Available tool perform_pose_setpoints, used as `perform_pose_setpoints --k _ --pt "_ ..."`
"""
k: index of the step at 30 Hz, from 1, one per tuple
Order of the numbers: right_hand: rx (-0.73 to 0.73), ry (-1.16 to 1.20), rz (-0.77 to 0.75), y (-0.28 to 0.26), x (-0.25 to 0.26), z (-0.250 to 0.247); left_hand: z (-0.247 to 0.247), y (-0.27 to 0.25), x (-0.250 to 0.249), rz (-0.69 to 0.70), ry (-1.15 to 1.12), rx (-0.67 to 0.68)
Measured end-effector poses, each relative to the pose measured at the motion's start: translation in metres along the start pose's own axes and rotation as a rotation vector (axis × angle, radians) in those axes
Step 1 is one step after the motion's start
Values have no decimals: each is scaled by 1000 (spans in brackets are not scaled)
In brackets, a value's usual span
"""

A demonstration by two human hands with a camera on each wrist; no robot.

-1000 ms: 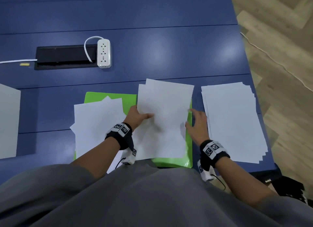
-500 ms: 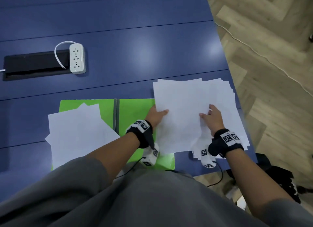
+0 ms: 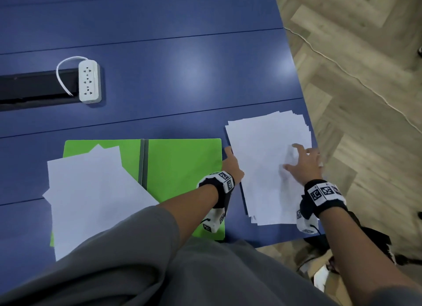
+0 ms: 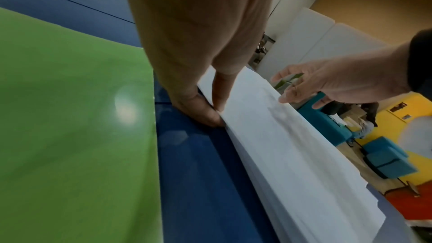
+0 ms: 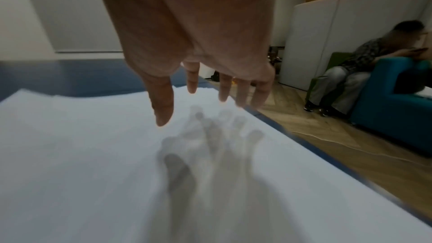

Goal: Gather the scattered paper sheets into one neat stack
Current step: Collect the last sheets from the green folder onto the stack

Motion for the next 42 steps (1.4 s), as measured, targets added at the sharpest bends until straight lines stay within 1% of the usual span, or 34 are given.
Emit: perform_pose_setpoints --k 3,5,7,10,13,15,17,20,23,26,29,31,34,36,37,39,41,42 --pt "-67 -106 -98 -13 13 14 2 -3 -4 84 3 22" --pt "-28 -134 -205 -21 26 25 2 -4 -6 112 28 42" --pt "50 -165 -265 -27 38 38 4 -6 -5 108 41 79" --pt "121 -220 -256 -33 47 52 3 -11 -4 126 152 158" --pt "108 -264 -225 -34 49 58 -8 -19 -5 191 263 214" --pt "95 -283 -211 -34 52 60 -23 -24 -1 210 322 222" --pt "89 -281 -199 -34 56 62 -43 -28 11 202 346 199" --pt "93 -308 -163 -33 62 66 -78 -32 40 151 381 87" --pt "94 -359 -130 -33 68 72 -110 -44 75 51 446 -59" --pt "98 -378 -90 -36 73 78 -132 -62 107 -56 496 -189" --pt "99 -384 -71 -39 75 82 -152 -82 134 -134 510 -364" --pt "103 -387 -69 -40 76 84 -162 -94 153 -223 527 -441" --pt "83 -375 -63 -42 75 84 -170 -106 182 -408 473 -438" --pt "72 -360 -61 -45 75 82 -170 -111 198 -506 415 -363" --pt "69 -351 -57 -46 75 82 -169 -113 205 -529 400 -316" --pt "68 -314 -35 -51 78 81 -166 -116 211 -520 392 -265" --pt "40 -269 -25 -60 85 81 -163 -118 212 -470 426 -269" --pt "7 -255 -47 -66 90 82 -161 -119 210 -436 455 -282"
Point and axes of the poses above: each hand's wrist, its own y-axis towards the middle knuckle, its own z-axis out of the palm, x = y × z, the point moved 3 cm from there along y, towards the middle knuckle
